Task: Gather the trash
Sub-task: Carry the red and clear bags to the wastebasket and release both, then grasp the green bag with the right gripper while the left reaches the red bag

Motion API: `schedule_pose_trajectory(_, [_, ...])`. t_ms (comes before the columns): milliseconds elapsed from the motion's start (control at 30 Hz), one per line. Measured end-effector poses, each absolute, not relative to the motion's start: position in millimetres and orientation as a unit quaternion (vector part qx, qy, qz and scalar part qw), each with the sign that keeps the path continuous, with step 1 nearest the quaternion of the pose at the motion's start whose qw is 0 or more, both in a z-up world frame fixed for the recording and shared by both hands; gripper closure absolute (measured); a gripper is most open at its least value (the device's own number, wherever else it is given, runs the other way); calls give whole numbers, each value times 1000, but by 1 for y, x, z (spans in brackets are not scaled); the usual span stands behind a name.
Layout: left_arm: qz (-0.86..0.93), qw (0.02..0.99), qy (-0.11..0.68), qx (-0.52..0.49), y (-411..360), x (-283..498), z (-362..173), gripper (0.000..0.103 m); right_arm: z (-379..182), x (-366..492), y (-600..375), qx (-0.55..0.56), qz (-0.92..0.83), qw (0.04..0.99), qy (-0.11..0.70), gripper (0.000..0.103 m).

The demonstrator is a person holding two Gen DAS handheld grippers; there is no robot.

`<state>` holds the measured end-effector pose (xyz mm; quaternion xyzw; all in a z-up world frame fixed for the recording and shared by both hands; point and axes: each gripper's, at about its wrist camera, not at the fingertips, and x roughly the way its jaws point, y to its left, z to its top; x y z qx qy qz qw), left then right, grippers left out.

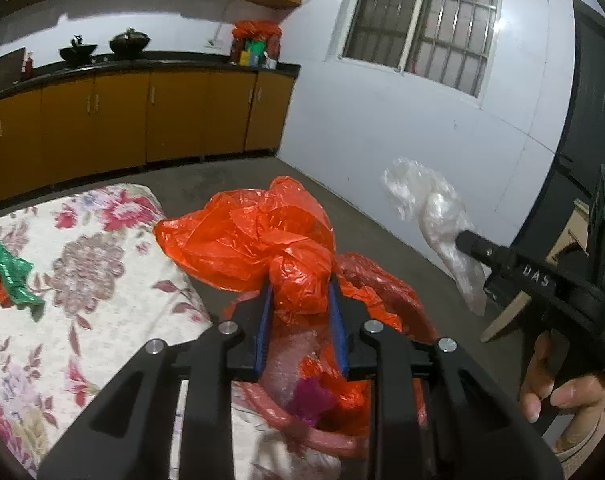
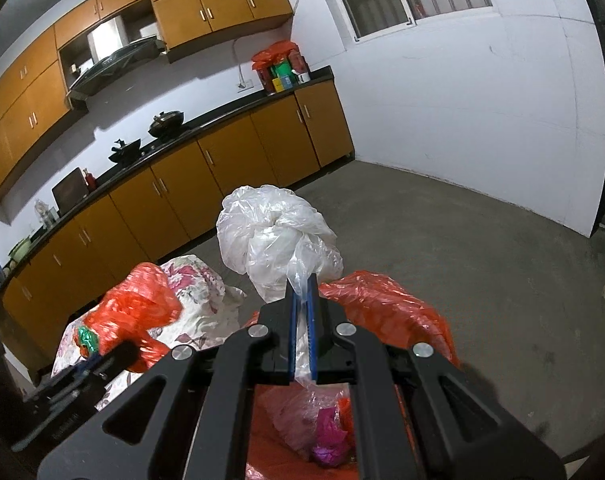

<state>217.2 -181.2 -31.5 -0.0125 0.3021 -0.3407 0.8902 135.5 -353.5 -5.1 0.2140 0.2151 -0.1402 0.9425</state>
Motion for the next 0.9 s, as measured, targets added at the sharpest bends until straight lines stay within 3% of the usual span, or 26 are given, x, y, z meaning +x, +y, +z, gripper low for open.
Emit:
schedule_pose_trajectory(67, [-346, 885, 312, -9, -188, 219, -39, 71, -7, 134, -356, 222, -141, 941, 215, 94])
schedule_pose_trajectory(200, [-349, 876, 333, -7, -195, 223, -55, 62, -11, 132, -358, 237, -142, 936, 217, 67])
schedule_pose_trajectory(233, [-347, 876, 336, -7, -195, 224, -57, 60, -12, 131, -358, 237, -144, 936, 217, 65])
schedule_pose_trajectory(567, [-243, 912, 330, -17, -133, 241, -68, 39, -6, 139, -339, 187, -141, 946, 223, 64])
schedule_pose_trajectory(900, [-101, 943, 317, -26, -19, 264, -68, 35, -2, 196, -261, 114, -41, 957, 262, 64])
